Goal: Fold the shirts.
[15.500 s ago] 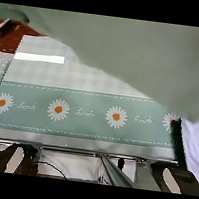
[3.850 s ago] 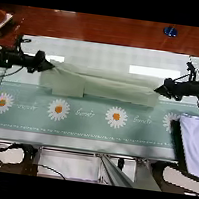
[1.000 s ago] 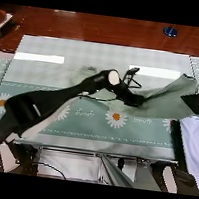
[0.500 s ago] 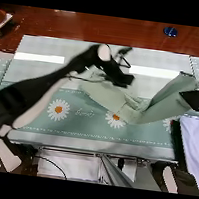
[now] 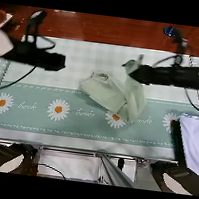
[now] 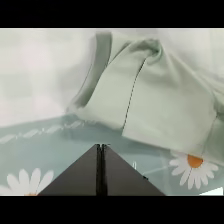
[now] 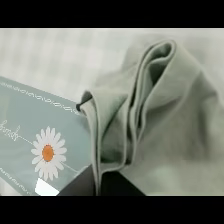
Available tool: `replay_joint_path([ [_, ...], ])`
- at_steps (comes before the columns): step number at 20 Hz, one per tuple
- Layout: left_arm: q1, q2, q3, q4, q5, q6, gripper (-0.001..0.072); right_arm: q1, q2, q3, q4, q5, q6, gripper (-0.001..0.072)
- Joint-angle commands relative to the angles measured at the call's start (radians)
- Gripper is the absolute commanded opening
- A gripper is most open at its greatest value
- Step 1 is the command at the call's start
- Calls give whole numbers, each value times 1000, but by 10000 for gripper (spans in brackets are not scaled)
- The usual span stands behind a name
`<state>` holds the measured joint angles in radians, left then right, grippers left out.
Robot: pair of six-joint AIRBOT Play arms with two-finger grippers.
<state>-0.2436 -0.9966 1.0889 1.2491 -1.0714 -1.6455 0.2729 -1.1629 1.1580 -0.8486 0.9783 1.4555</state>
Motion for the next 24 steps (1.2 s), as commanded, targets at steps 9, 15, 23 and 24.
replay_joint_path([
  [9, 31, 235, -441, -143, 124, -2, 17, 229, -686, 478, 93, -68, 46, 393],
  [15, 34, 137, -378, -149, 219, 13, 17, 85, -568, 481, -88, 319, 13, 405],
  [23, 31, 5, -228, -69, 60, 13, 16, -228, 112, -150, -486, 95, 183, 406],
  [24, 31, 5, -228, -66, 61, 13, 17, -259, 193, -274, -485, 29, 227, 405],
])
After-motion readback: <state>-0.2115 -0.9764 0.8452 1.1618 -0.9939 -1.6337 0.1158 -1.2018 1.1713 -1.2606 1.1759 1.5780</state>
